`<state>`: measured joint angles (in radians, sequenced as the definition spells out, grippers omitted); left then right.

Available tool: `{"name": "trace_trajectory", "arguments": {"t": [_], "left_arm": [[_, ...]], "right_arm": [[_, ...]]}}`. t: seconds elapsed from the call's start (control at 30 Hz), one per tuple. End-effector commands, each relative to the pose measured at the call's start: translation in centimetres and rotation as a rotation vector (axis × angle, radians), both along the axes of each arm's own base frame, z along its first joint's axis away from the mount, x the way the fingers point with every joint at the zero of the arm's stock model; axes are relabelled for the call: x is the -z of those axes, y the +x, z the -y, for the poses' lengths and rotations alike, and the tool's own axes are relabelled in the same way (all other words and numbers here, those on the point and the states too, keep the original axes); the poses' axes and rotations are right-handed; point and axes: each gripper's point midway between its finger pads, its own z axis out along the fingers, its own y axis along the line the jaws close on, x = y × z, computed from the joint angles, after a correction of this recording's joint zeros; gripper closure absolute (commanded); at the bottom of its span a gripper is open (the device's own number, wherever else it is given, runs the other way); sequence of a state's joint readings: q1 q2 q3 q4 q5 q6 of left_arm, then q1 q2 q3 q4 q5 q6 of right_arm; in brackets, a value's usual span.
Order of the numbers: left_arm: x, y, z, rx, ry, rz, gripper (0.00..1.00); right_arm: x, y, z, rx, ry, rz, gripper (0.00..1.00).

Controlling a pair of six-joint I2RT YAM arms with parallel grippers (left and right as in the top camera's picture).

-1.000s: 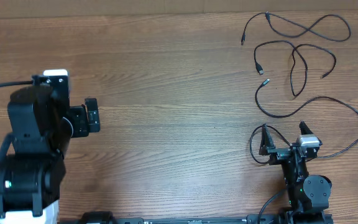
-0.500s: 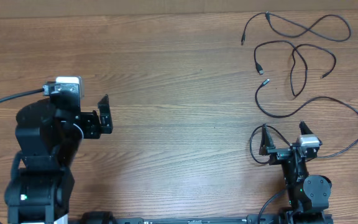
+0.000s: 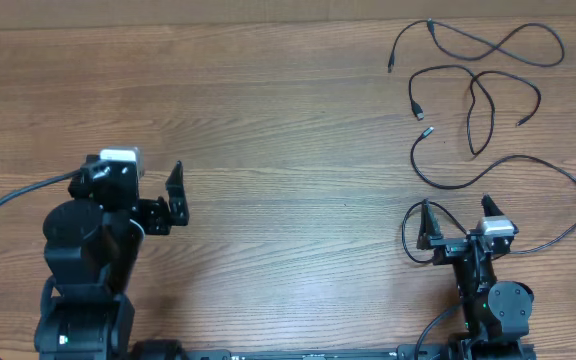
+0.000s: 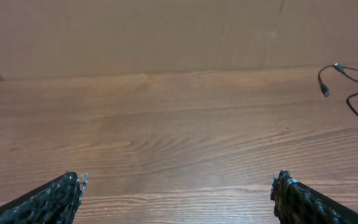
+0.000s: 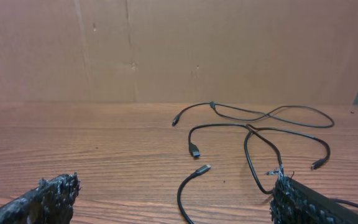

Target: Untangle cables

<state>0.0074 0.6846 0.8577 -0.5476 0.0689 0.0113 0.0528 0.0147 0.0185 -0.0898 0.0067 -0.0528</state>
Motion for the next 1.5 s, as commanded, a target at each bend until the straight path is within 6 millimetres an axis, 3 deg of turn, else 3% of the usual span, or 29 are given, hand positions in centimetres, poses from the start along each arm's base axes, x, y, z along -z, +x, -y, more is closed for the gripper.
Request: {"name": "trace_trajectory", "arguments": {"t": [0.0, 1.47], "left_arm": [[0.1, -0.5, 0.1, 0.013, 0.014, 0.021, 0.01], [3.8, -1.8, 0.5, 0.030, 0.005, 0.295, 0.01]], "right_arm": [[0.1, 0.0, 0.0, 0.000, -0.004, 0.007, 0.00], [0.1, 0.0, 0.0, 0.000, -0.004, 0.007, 0.00]]}}
